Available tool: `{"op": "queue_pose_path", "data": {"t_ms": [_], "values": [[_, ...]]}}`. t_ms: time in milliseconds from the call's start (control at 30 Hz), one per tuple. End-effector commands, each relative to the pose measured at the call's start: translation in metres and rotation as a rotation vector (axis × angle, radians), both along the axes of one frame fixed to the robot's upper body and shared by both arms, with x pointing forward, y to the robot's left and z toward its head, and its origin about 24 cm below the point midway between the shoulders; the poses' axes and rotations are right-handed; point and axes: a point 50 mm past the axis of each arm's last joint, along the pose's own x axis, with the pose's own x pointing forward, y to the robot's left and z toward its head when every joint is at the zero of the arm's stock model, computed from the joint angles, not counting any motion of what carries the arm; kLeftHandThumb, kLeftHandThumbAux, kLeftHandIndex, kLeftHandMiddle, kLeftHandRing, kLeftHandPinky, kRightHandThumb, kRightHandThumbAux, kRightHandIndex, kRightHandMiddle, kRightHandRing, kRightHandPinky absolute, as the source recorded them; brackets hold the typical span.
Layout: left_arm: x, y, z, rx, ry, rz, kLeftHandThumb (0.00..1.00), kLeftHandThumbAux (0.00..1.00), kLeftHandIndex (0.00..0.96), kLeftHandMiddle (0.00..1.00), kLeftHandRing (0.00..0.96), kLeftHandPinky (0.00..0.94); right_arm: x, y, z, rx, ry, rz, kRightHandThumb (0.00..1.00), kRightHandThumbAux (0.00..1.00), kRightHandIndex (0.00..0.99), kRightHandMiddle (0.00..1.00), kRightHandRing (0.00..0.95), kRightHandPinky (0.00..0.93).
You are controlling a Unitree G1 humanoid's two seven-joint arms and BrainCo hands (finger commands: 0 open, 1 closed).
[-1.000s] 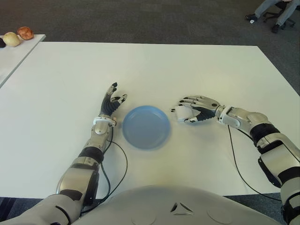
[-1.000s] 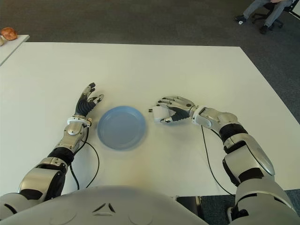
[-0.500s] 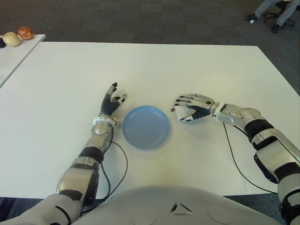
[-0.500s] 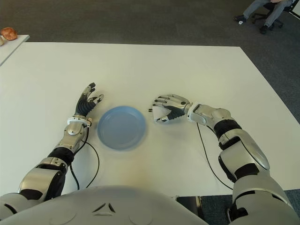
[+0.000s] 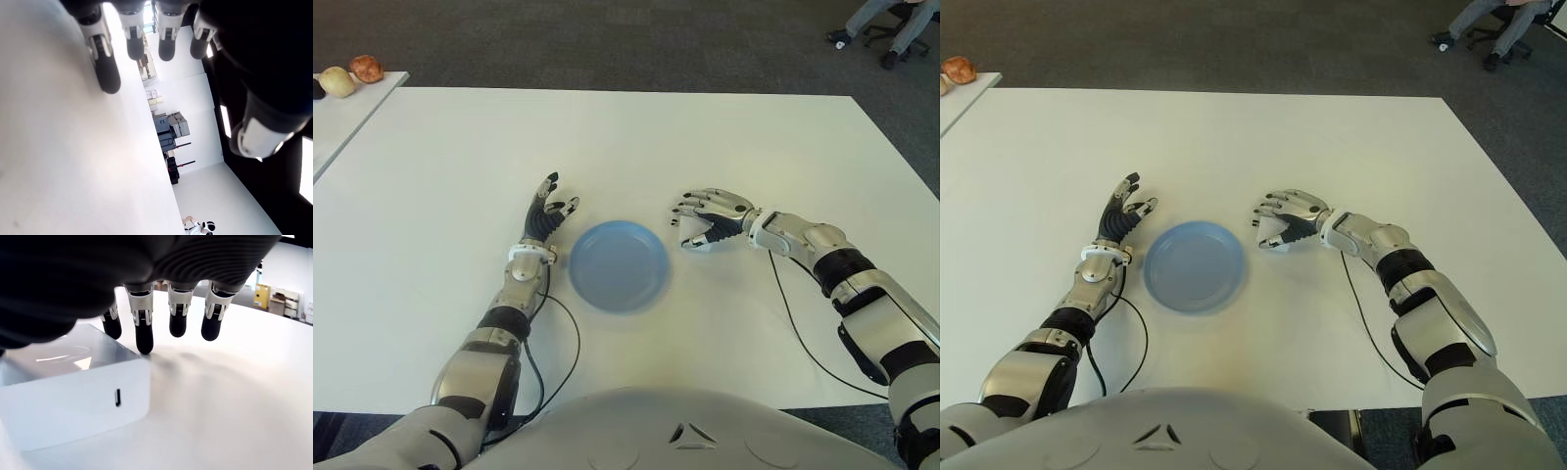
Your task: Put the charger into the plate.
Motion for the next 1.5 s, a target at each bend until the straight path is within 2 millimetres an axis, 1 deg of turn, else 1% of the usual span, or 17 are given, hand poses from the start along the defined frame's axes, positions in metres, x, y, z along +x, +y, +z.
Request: {"op": "queue_pose_path", "data": {"t_ms": [33,233,633,1500], "values": [[-0.037,0.000,-0.043,0.013,0.251,0.006,0.000,0.652,0.035,0.060,0.054,0.039,-0.007,0.001,-0.010,0.007,0.029,-0.038,0.297,0.105,0.000,0.000,0.000,0.000],[-0.037,-0.003,-0.041,0.009,0.235,-0.003,0.000,0.644,0.032,0.058,0.051,0.038,-0.008,-0.001,-0.013,0.016,0.027,-0.046,0.292,0.104,0.000,0.000,0.000,0.000],[-0.038,0.000,-0.042,0.007,0.248,0.002,0.000,0.638,0.031,0.064,0.052,0.042,-0.008,-0.003,-0.018,0.025,0.023,-0.040,0.276,0.116,0.000,0.000,0.000,0.000],[-0.039,0.006,-0.042,0.028,0.256,-0.007,0.000,0.641,0.033,0.062,0.050,0.030,-0.009,-0.006,-0.021,0.048,-0.004,-0.070,0.262,0.122,0.000,0.000,0.000,0.000]]}}
